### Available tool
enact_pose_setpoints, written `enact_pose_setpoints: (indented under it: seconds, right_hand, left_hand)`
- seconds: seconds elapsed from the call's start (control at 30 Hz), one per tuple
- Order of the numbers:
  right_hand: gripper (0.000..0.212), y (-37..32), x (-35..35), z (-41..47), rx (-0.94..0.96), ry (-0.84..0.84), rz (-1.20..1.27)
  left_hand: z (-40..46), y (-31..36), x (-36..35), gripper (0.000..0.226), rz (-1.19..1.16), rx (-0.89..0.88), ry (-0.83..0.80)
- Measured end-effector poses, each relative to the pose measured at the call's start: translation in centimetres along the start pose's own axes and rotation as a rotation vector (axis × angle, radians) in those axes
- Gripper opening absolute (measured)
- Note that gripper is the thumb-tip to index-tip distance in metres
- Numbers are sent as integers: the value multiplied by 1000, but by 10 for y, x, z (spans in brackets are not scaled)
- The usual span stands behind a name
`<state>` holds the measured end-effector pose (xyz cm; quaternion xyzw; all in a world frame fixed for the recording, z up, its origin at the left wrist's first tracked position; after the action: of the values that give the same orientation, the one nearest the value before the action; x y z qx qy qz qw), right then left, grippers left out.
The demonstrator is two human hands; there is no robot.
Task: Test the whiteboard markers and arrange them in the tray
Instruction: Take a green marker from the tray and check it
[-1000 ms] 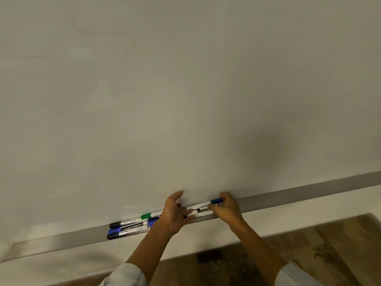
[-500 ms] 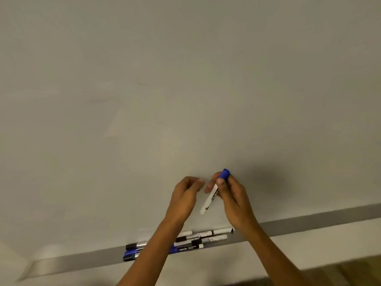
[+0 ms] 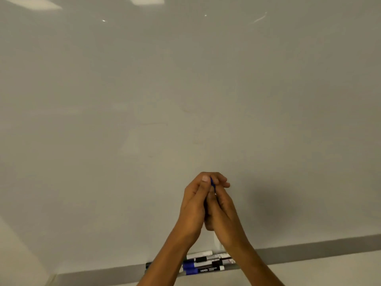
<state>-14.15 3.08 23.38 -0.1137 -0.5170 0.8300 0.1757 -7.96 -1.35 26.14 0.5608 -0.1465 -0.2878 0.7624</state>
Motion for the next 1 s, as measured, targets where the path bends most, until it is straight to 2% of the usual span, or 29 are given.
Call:
enact_pose_setpoints:
  seconds: [0.07, 0.17, 0.23, 0.33, 0.43, 0.53, 0.6, 0.7, 0.77, 0.87, 1.0]
  right_hand:
    - [33, -1, -6, 3, -95, -94, 77]
    - [23, -4, -6, 9, -86, -173, 222]
    - [24, -12, -5, 14, -52, -195, 207]
    - [12, -28, -8, 24, 71, -223, 144]
    - [14, -40, -13, 36, 160, -207, 144]
    - [13, -44, -17, 41, 186, -181, 238]
    - [6, -43, -20, 40, 121, -231, 418]
    - [38, -38, -21, 39, -31, -375, 780]
    - [44, -38, -22, 40, -41, -433, 877]
    - [47, -38, -21, 43, -14, -444, 796]
    - [58, -38, -18, 45, 117, -709, 662]
  left_hand:
    - [2, 6, 16, 40, -42, 9, 39]
    - [10, 23, 43, 40, -114, -10, 140]
    - [15, 38, 60, 42, -211, -9, 170]
    - [19, 55, 79, 49, -390, 18, 143]
    - [20, 64, 89, 53, -579, 89, 76]
    - [19, 66, 94, 54, -699, 143, 36]
    - [18, 64, 97, 53, -726, 161, 34]
    - [16, 62, 100, 53, -748, 183, 45]
    - [16, 60, 102, 53, -762, 196, 54]
    - [16, 58, 107, 55, -785, 199, 31]
    - [15, 58, 112, 59, -803, 193, -32]
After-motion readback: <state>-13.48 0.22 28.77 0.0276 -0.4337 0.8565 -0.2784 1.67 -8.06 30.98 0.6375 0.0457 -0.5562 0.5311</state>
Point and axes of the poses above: each hand's wrist, its own z-axis towards the middle knuckle, its own x-axis out of the back of the hand, y = z × x, the point moved 2 cm from there along z, towards the middle knuckle, and after that the axes turned 8 degrees about x, right-handed, at the moved point
